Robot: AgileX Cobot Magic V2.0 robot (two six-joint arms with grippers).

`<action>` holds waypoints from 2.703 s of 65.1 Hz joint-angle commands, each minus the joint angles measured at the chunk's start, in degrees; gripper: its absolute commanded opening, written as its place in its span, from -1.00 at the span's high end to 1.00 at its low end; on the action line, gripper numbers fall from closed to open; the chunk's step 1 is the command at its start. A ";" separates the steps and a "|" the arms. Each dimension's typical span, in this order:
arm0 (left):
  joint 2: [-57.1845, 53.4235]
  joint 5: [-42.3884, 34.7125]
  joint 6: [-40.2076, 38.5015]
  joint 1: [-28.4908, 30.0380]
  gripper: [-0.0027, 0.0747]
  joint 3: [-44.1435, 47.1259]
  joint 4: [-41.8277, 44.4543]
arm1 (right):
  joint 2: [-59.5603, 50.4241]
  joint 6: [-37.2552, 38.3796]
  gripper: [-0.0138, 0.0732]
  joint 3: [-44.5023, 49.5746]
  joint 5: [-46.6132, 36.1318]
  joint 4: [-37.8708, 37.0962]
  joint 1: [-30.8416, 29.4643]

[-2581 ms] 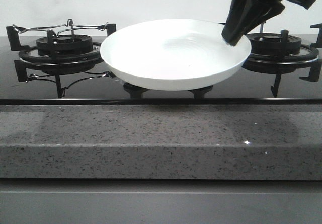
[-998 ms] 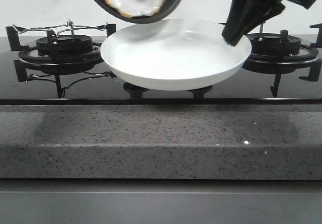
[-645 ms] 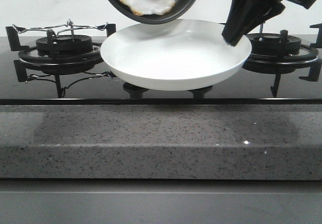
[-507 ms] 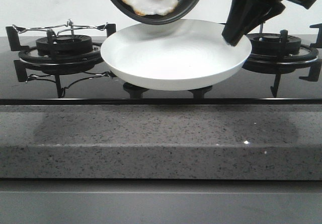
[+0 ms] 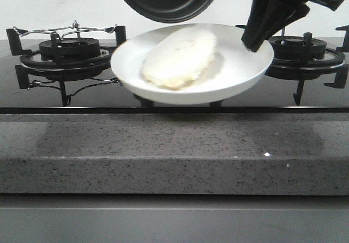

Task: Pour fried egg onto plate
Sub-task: 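Tip the pan over the held plate with the left gripper, sliding the egg out, then carry the empty pan back and lower it onto its burner with the left gripper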

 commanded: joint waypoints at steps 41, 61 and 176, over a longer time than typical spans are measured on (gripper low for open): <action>-1.31 -0.43 -4.72 20.82 0.98 -1.79 -36.72 | -2.90 -0.14 0.84 -1.44 -2.47 1.91 0.07; 9.00 17.83 -9.90 40.95 0.98 -1.79 -62.58 | -2.90 -0.14 0.84 -1.44 -2.47 1.91 0.07; 26.75 17.50 -20.43 52.19 0.91 0.44 -54.09 | -2.90 -0.14 0.84 -1.44 -2.47 1.91 0.07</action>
